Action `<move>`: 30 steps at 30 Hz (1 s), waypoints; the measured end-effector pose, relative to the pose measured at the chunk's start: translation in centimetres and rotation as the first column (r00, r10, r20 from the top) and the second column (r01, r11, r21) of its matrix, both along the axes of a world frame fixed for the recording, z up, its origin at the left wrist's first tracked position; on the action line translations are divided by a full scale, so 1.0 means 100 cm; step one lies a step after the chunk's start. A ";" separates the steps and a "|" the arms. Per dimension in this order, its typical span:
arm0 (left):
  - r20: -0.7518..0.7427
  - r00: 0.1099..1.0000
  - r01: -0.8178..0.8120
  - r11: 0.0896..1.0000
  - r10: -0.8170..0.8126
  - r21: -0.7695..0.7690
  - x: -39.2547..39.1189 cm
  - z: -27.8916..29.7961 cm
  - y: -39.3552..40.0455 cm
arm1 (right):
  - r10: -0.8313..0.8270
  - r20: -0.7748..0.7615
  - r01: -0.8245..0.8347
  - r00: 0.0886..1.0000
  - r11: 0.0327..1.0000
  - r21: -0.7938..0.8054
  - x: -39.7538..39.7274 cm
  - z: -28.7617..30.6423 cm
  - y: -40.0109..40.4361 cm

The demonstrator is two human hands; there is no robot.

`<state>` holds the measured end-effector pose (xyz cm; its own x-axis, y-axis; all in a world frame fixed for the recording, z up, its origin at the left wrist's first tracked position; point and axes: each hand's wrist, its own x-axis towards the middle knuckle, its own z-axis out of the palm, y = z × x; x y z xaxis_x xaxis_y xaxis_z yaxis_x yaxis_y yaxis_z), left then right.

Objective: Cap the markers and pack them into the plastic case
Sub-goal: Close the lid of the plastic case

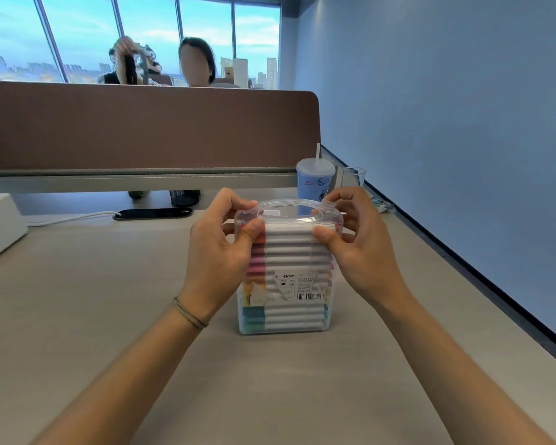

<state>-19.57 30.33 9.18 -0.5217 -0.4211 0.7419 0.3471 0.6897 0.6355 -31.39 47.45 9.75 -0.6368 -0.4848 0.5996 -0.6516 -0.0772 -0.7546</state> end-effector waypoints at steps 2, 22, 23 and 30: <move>0.001 1.000 0.004 1.000 -0.004 -0.003 0.001 -0.002 -0.001 | -0.004 -0.012 0.004 1.000 1.000 -0.001 0.001 -0.002 -0.001; 0.260 0.940 0.152 0.954 -0.221 0.260 0.028 -0.059 -0.007 | 0.028 -0.261 0.115 0.965 0.849 0.515 0.007 0.047 -0.004; 0.283 0.928 0.148 0.936 -0.243 0.319 0.030 -0.065 -0.009 | 0.010 -0.255 0.122 0.967 0.859 0.497 0.009 0.046 -0.005; 0.133 0.936 0.114 0.638 -0.326 0.762 0.022 -0.083 0.012 | -0.184 -0.089 0.201 0.979 0.947 0.250 0.024 0.040 0.029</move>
